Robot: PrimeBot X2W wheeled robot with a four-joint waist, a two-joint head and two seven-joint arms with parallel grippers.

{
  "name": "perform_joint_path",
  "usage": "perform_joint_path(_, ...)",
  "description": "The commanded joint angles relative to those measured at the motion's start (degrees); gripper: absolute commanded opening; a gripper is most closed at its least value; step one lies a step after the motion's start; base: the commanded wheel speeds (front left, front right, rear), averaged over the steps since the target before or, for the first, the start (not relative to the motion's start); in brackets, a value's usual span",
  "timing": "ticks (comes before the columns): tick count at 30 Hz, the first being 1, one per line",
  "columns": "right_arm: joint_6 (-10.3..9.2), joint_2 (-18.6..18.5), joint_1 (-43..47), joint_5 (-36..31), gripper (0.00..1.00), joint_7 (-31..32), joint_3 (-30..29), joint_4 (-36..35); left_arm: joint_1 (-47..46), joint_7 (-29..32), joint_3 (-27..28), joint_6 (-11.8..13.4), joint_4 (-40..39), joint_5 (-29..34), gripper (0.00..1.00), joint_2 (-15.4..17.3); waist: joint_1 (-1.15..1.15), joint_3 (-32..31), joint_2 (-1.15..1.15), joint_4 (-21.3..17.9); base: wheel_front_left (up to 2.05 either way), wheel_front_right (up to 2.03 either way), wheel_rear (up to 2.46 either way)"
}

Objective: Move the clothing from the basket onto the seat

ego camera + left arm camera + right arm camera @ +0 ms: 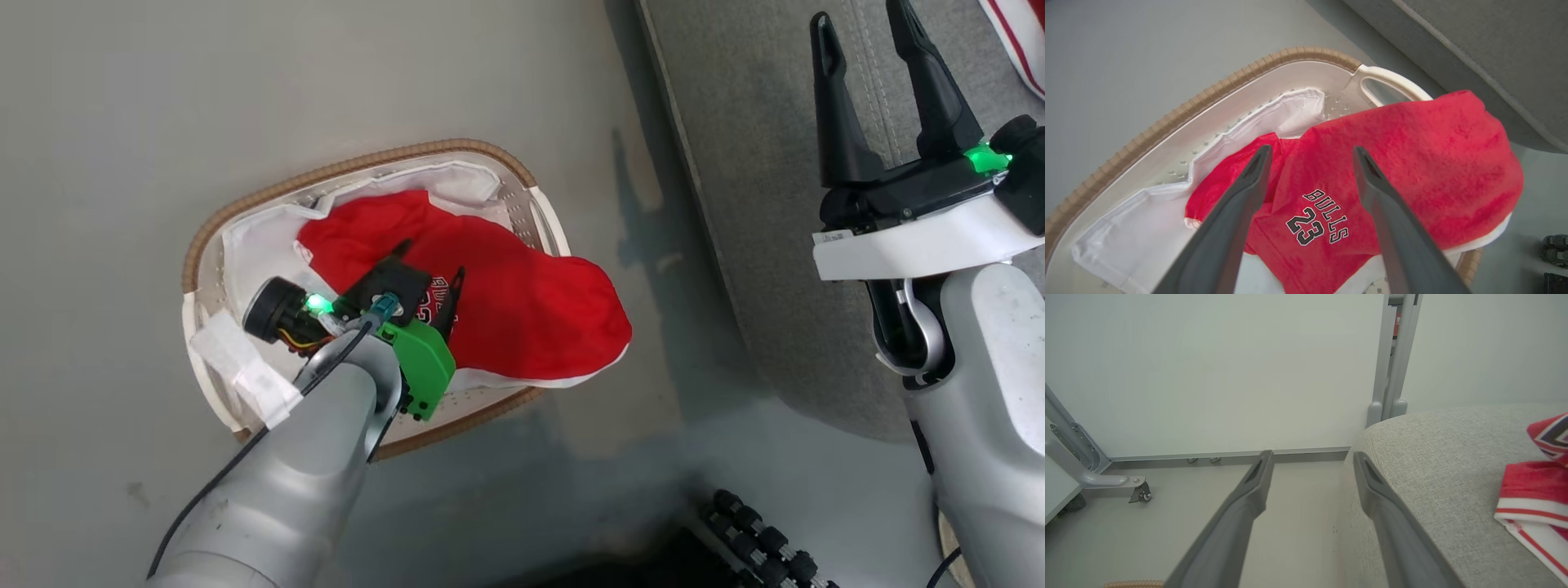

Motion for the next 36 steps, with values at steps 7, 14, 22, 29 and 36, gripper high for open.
perform_joint_path(7, -0.06, -0.34, -2.01, 0.10, 1.00, -0.11, -0.21, -1.23, -8.06, 0.54, -5.87, -0.44, 7.59, 3.13, 1.00, 0.51, 0.00, 7.24, 0.00, -3.27, 0.00, 0.00, 0.00)
perform_joint_path(14, -0.06, -0.36, -2.07, -0.23, 1.00, -0.11, -0.06, -1.54, -12.61, 4.44, -9.68, 0.08, 11.15, 4.09, 1.00, 0.47, 0.00, 10.06, 0.00, -3.51, 0.00, 0.00, 0.00)
perform_joint_path(22, -0.06, 0.27, -2.28, -0.22, 1.00, -0.11, -0.24, -2.00, -16.61, 9.28, -11.98, 3.50, 13.51, 5.13, 1.00, 0.70, 0.00, 12.08, 0.00, -3.64, 0.00, 0.00, 0.00)
perform_joint_path(29, -0.06, 0.59, -2.52, -0.14, 1.00, -0.11, 0.22, -2.18, -17.54, 16.15, -12.10, 3.03, 14.18, 4.21, 1.00, 1.67, 0.00, 13.66, 0.00, -4.08, 0.00, 0.00, 0.00)
perform_joint_path(36, -0.06, 0.86, -3.08, 0.12, 1.00, -0.11, 0.30, -2.39, -16.74, 19.02, -12.76, 3.53, 14.27, 3.84, 1.00, 2.75, 0.00, 14.66, 0.00, -4.53, 0.00, 0.00, 0.00)
